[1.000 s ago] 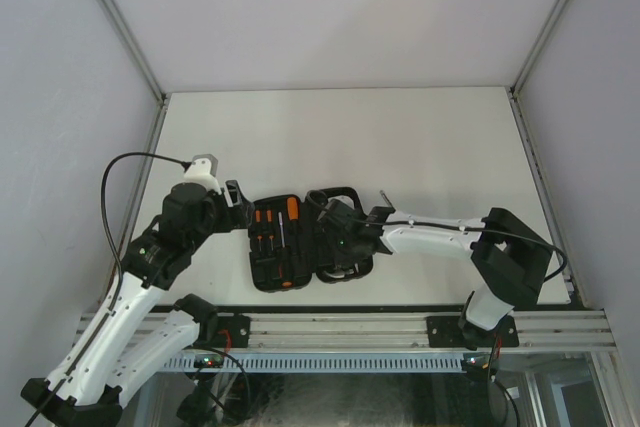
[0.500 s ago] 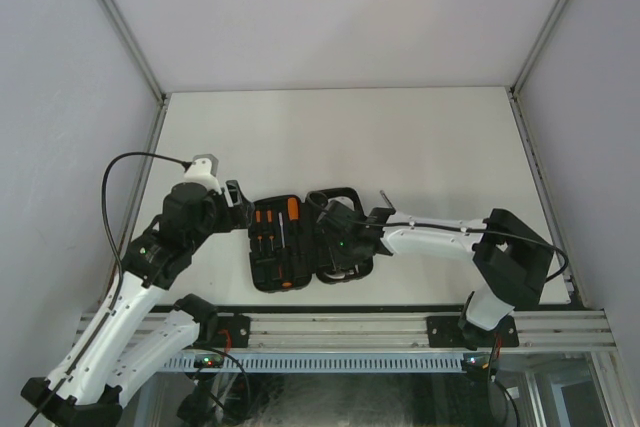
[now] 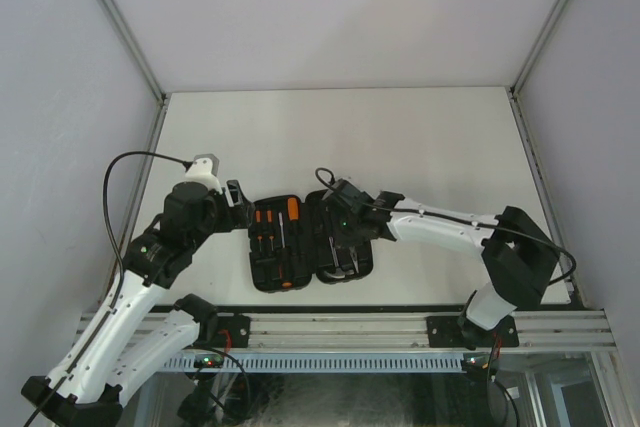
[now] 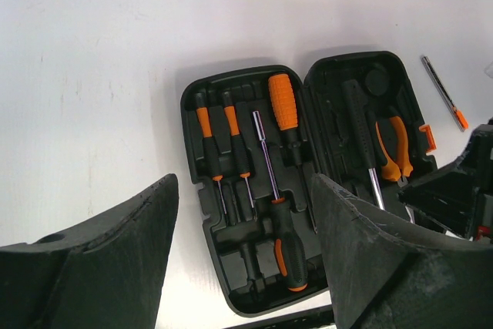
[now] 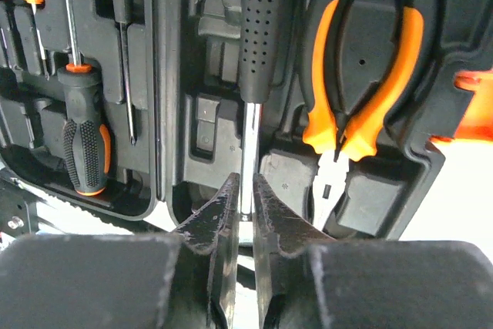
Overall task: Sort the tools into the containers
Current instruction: Place the hammer in the storage box.
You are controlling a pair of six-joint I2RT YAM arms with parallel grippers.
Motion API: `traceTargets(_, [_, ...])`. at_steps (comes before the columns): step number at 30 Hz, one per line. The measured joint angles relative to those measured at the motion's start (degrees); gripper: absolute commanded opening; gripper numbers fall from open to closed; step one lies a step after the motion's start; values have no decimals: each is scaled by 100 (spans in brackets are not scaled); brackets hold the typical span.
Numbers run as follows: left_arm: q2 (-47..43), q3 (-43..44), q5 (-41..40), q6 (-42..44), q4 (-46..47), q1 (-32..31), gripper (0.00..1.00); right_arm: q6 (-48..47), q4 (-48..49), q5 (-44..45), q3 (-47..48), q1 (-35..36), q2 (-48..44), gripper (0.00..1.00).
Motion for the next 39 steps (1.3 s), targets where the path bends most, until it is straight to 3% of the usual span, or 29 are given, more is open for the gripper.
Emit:
traceTargets(12, [0,0,4,0,2,0,74,-118,-133,-70,295,0,625,0])
traceTargets(39, [-2,0,7,0,0,0,74,-129,-654,-59,828,114,1196,0])
